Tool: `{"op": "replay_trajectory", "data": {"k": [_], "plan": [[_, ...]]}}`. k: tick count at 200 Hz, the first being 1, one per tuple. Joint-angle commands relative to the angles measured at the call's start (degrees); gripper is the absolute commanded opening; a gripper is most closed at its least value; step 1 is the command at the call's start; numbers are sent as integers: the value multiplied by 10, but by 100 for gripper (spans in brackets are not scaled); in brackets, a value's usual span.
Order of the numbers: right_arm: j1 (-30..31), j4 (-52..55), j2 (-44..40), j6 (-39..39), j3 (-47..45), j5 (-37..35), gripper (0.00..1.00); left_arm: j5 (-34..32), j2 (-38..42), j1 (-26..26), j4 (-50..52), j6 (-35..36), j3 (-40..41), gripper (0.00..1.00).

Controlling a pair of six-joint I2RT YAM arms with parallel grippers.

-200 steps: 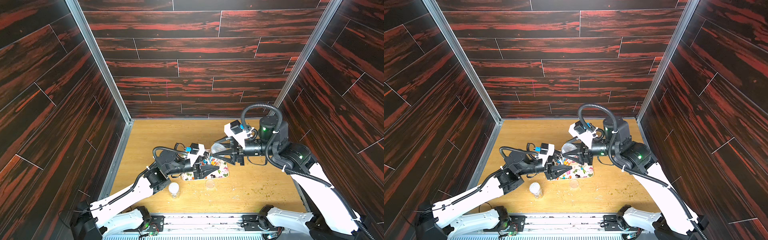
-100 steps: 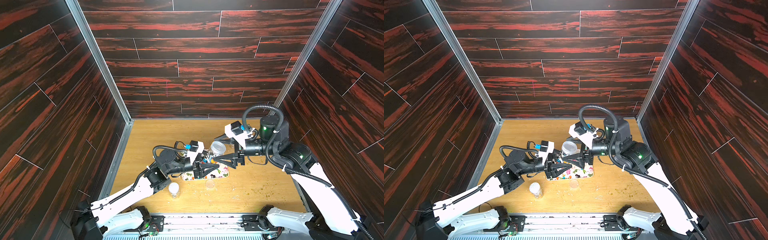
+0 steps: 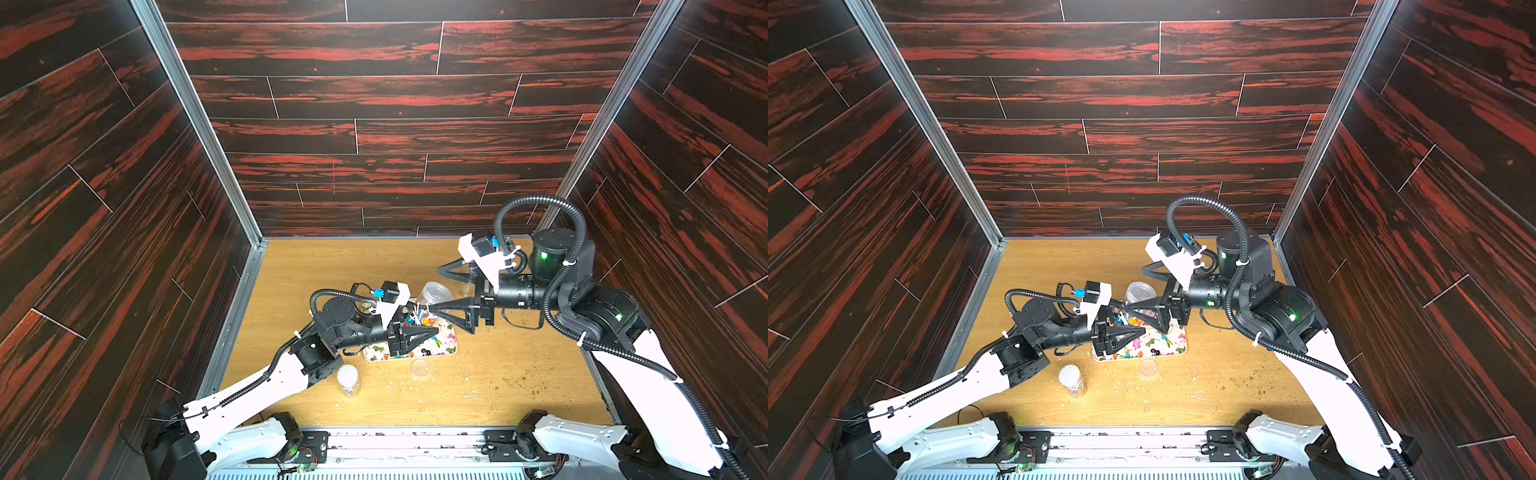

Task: Pour the candies out of the jar
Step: Unscrew the lid from the jar.

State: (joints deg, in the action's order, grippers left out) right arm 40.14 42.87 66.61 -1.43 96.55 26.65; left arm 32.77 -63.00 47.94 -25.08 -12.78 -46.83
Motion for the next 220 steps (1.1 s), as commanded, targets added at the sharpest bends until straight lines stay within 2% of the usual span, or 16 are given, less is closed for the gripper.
{"op": "replay_trajectory", "data": {"k": [1, 21, 58, 94, 163, 189, 220], "plan": [[0, 0, -20, -125, 3, -108, 91, -21, 10, -2, 6, 24, -11, 56], [1, 27, -17, -183, 15, -157, 85, -36, 14, -2, 17, 41, -13, 56], [24, 42, -12, -257, 0, -210, 84, -52, 10, -2, 30, 62, -21, 56], [64, 47, -1, -288, -9, -262, 84, -56, 9, -3, 43, 72, -26, 56], [85, 42, 22, -304, -18, -255, 84, -58, 12, -3, 43, 74, -23, 56], [87, 38, 24, -305, -18, -242, 76, -59, 13, -3, 44, 75, -21, 56], [91, 44, 27, -309, -25, -245, 76, -62, 16, -2, 45, 76, -20, 56]]}}
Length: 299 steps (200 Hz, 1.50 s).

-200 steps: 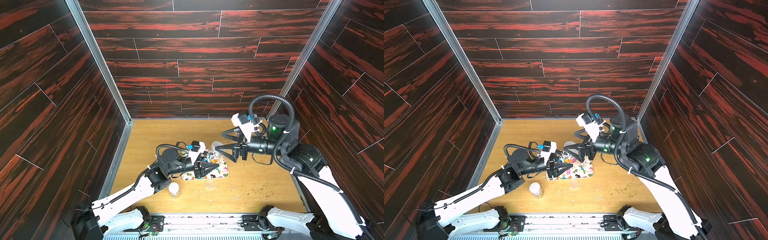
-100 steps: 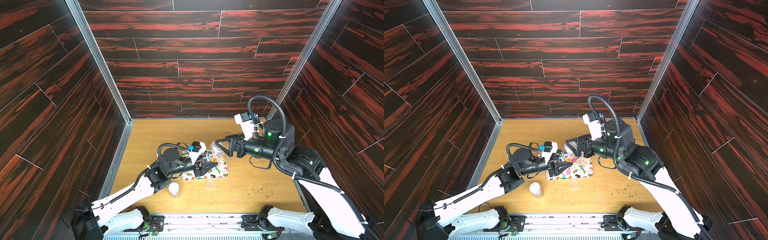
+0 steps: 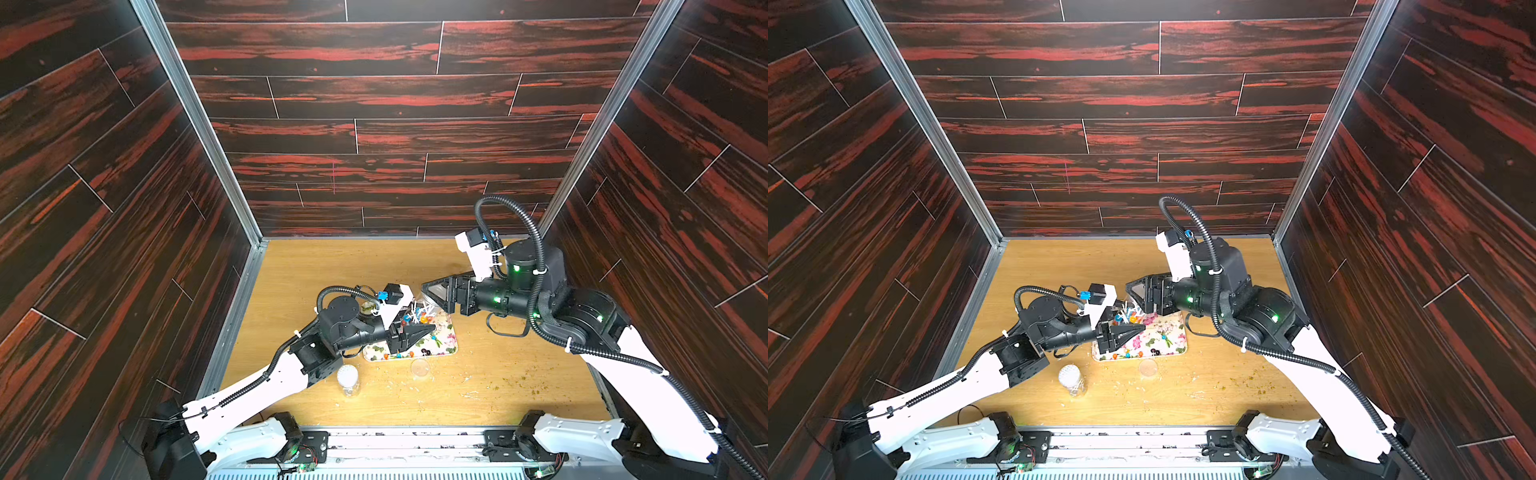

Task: Pour the candies out of the jar
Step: Unscrew the lid from the jar.

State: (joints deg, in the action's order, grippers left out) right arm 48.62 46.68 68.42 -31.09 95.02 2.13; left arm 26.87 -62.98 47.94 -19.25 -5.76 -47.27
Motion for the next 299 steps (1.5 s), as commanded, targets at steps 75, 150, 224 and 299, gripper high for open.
{"op": "replay_trajectory", "data": {"k": [75, 150, 224, 299], "plan": [[15, 13, 14, -9, -11, -4, 72, -8, 25, -2, -9, 8, -12, 56], [17, -8, -3, 59, -14, 13, 50, -6, 30, -2, -17, -2, -11, 56], [7, 8, -1, 262, 26, 97, 50, 33, 25, -2, -40, -42, -15, 56], [-82, 18, 2, 456, 41, 315, 49, 51, 18, -2, -54, -60, -19, 56]]}}
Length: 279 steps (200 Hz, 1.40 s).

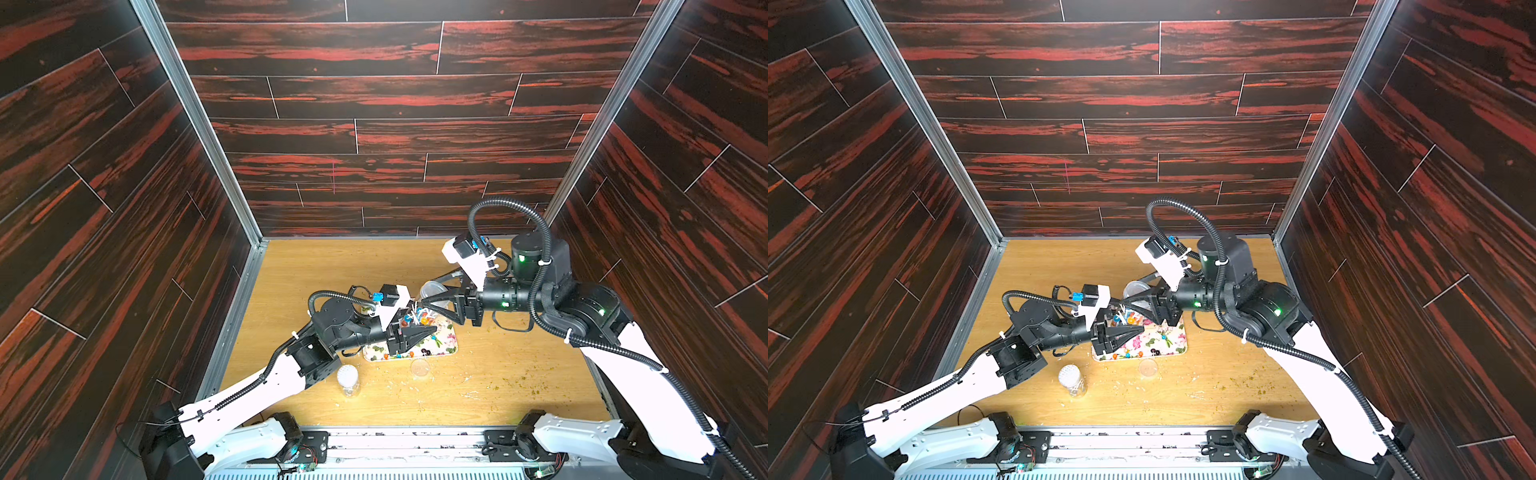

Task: Pour the candies out of the jar
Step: Unscrew the lid from the jar.

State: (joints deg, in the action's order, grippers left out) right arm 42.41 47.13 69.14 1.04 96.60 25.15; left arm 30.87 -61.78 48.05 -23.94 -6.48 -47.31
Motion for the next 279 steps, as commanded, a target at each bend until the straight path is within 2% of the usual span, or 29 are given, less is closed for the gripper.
{"op": "replay_trajectory", "data": {"k": [1, 40, 127, 193, 209, 239, 267, 279], "plan": [[-21, 13, -5, 137, 26, 85, 49, 11, 6, -3, -7, -53, -19, 56], [-38, 34, 4, 177, 42, 112, 51, 16, 2, -3, -15, -62, -19, 56], [-39, 30, 8, 156, 39, 110, 65, 10, -2, -4, -23, -63, -19, 56], [-39, 28, 6, 130, 49, 70, 90, 9, -5, -4, -22, -60, -20, 56], [-38, 28, 1, 110, 52, 52, 98, 7, -4, -3, -22, -57, -21, 56], [-38, 25, -14, 52, 58, 13, 99, -2, -4, -3, -18, -41, -23, 56], [-38, 40, -11, -91, 111, -47, 98, -13, -1, -4, -12, -21, -26, 56], [-36, 48, -14, -146, 125, -91, 93, -19, 2, -3, -12, -12, -26, 56]]}}
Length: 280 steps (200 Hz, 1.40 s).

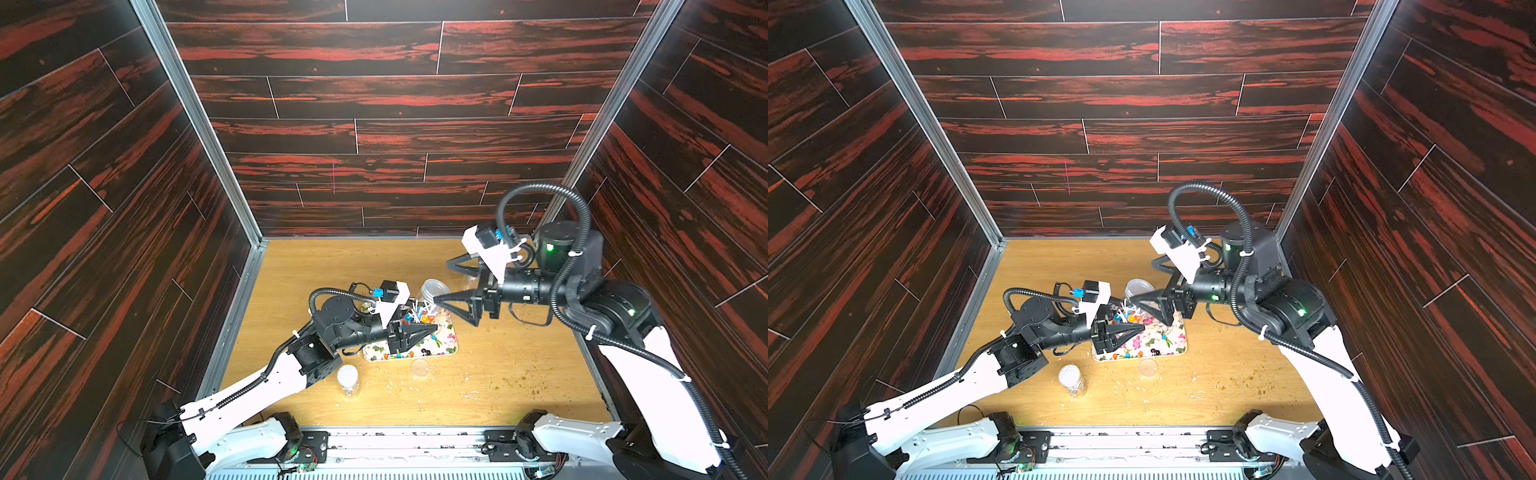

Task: Pour the candies out of the jar
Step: Unscrew the lid from the jar.

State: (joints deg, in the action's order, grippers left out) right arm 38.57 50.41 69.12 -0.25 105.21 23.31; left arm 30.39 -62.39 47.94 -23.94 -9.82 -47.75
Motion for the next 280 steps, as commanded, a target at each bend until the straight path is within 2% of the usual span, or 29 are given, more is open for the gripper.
{"op": "replay_trajectory", "data": {"k": [1, 19, 46, 91, 206, 244, 280], "plan": [[2, 16, -14, -137, 40, -75, 93, -16, 8, -3, -12, 23, -22, 56], [10, 39, -16, -206, 53, -141, 85, -23, 9, -3, -7, 44, -21, 56], [44, 88, -2, -262, 67, -239, 84, -43, 8, -2, -6, 70, -18, 56], [93, 90, 25, -286, 58, -301, 85, -54, -11, -2, -3, 98, -25, 56], [117, 73, 52, -310, 2, -281, 84, -58, -30, -3, -9, 96, -27, 56], [117, 62, 53, -310, -10, -264, 75, -56, -33, -4, -8, 94, -29, 56], [117, 57, 49, -301, -11, -252, 53, -51, -34, -4, -8, 88, -31, 56]]}}
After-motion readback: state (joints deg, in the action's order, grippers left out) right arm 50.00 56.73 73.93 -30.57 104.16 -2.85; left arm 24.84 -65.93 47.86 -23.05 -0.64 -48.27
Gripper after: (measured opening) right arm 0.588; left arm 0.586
